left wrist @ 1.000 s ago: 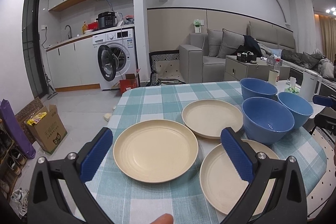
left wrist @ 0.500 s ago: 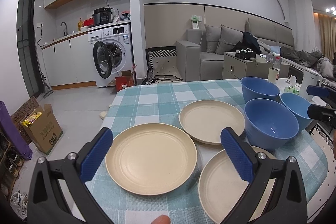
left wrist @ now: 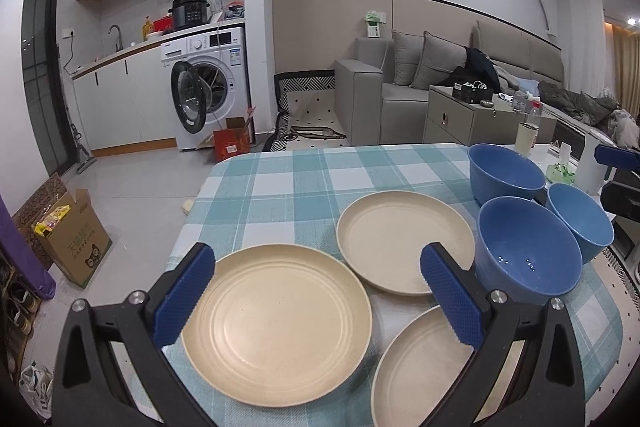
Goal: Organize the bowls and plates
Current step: 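Move both grippers toward the rim of the large cream plate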
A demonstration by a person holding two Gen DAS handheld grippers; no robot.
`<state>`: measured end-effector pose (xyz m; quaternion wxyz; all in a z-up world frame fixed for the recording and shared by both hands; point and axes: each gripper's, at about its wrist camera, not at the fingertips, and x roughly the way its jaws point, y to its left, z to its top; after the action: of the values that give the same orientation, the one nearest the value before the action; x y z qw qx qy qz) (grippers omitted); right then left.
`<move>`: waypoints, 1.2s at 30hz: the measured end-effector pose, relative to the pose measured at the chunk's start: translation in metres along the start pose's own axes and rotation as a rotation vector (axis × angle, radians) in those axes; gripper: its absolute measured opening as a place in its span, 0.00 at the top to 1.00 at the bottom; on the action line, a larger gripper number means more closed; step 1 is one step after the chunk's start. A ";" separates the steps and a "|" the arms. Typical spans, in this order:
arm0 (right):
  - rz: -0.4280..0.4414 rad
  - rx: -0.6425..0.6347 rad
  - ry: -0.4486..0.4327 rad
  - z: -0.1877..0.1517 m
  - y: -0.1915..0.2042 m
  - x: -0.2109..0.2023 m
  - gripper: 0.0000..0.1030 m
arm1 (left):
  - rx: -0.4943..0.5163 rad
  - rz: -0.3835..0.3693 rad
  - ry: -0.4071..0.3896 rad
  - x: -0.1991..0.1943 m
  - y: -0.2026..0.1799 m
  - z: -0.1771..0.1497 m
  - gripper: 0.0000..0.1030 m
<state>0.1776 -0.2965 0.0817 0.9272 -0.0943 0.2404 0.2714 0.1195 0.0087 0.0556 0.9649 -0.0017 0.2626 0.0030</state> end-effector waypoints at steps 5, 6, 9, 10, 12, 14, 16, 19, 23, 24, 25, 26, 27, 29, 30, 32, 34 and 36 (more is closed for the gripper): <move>0.006 -0.003 0.030 0.009 -0.006 0.013 0.00 | 0.014 -0.011 -0.001 0.007 -0.005 0.011 0.00; 0.011 0.000 0.038 0.010 -0.008 0.015 0.00 | 0.017 -0.009 0.000 0.009 -0.006 0.013 0.00; 0.026 0.021 0.063 0.017 -0.014 0.025 0.00 | 0.025 -0.005 0.006 0.014 -0.007 0.019 0.00; 0.031 0.025 0.074 0.019 -0.015 0.029 0.00 | 0.026 -0.006 0.008 0.015 -0.007 0.020 0.00; 0.037 0.035 0.083 0.023 -0.019 0.035 0.00 | 0.027 -0.006 0.011 0.020 -0.008 0.023 0.00; 0.048 0.041 0.085 0.028 -0.024 0.040 0.00 | 0.028 -0.006 0.018 0.024 -0.008 0.026 0.00; 0.046 0.043 0.089 0.033 -0.028 0.045 0.00 | 0.029 -0.006 0.021 0.029 -0.010 0.028 0.00; 0.040 0.035 0.094 0.038 -0.032 0.053 0.00 | 0.034 -0.010 0.027 0.036 -0.013 0.031 0.00; 0.044 0.048 0.121 0.044 -0.041 0.065 0.00 | 0.050 -0.011 0.040 0.049 -0.021 0.034 0.00; 0.046 0.049 0.130 0.046 -0.043 0.068 0.00 | 0.054 -0.012 0.042 0.052 -0.022 0.034 0.00; 0.050 0.049 0.141 0.048 -0.045 0.072 0.00 | 0.057 -0.014 0.046 0.054 -0.023 0.035 0.00; 0.052 0.051 0.147 0.049 -0.046 0.075 0.00 | 0.058 -0.017 0.052 0.058 -0.025 0.035 0.00; 0.054 0.052 0.155 0.050 -0.048 0.079 0.00 | 0.059 -0.019 0.058 0.061 -0.026 0.037 0.00; 0.058 0.055 0.176 0.052 -0.051 0.087 0.00 | 0.062 -0.024 0.066 0.067 -0.028 0.038 0.00; 0.063 0.055 0.185 0.053 -0.052 0.090 0.00 | 0.064 -0.024 0.071 0.070 -0.029 0.039 0.00; 0.073 0.054 0.205 0.055 -0.054 0.097 0.00 | 0.066 -0.026 0.080 0.075 -0.030 0.040 0.00; 0.074 0.047 0.220 0.056 -0.055 0.104 0.00 | 0.063 -0.027 0.091 0.081 -0.029 0.040 0.00; 0.080 0.042 0.235 0.056 -0.056 0.111 0.00 | 0.053 -0.030 0.099 0.086 -0.027 0.041 0.00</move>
<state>0.3126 -0.2751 0.0778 0.8828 -0.0962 0.3566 0.2901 0.2148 -0.0178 0.0472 0.9504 0.0199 0.3099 -0.0187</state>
